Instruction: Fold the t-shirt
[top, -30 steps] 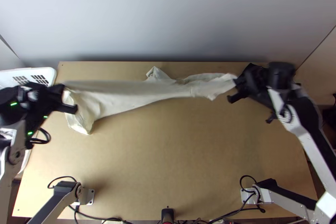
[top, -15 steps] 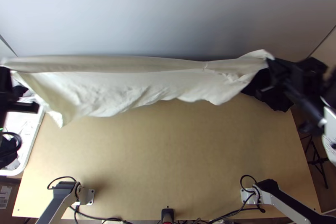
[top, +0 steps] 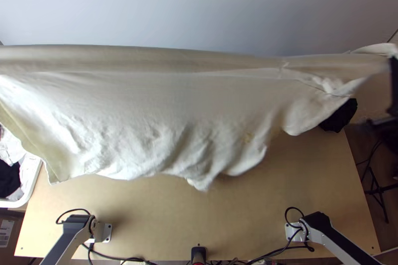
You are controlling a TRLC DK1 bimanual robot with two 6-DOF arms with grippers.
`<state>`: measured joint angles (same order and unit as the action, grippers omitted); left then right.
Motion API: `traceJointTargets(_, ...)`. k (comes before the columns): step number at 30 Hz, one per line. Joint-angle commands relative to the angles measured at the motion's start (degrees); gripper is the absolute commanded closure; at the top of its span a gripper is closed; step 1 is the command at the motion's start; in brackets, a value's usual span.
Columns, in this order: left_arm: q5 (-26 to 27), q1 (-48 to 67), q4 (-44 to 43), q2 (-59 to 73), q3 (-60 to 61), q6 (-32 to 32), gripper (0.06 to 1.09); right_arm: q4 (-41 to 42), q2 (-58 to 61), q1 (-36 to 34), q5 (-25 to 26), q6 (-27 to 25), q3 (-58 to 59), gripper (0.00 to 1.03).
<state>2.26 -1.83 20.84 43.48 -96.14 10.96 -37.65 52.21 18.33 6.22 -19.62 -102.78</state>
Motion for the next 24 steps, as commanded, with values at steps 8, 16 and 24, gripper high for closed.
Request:
traceJointTargets(8,7.8,-0.1,9.4,-4.2,-5.2,0.3,1.05,-7.0,-8.3,-0.1,0.1,-1.1,-4.2,1.0)
traceJointTargets(16,13.6,-0.6,11.6,-5.8,-6.6,1.9,1.05,-9.0,-13.3,-0.7,-0.2,-2.3,-1.9,1.0)
traceJointTargets(24,16.2,-0.7,19.0,-8.9,-3.0,0.3,1.05,-10.7,-14.9,-1.1,-0.3,-1.6,0.9,1.0)
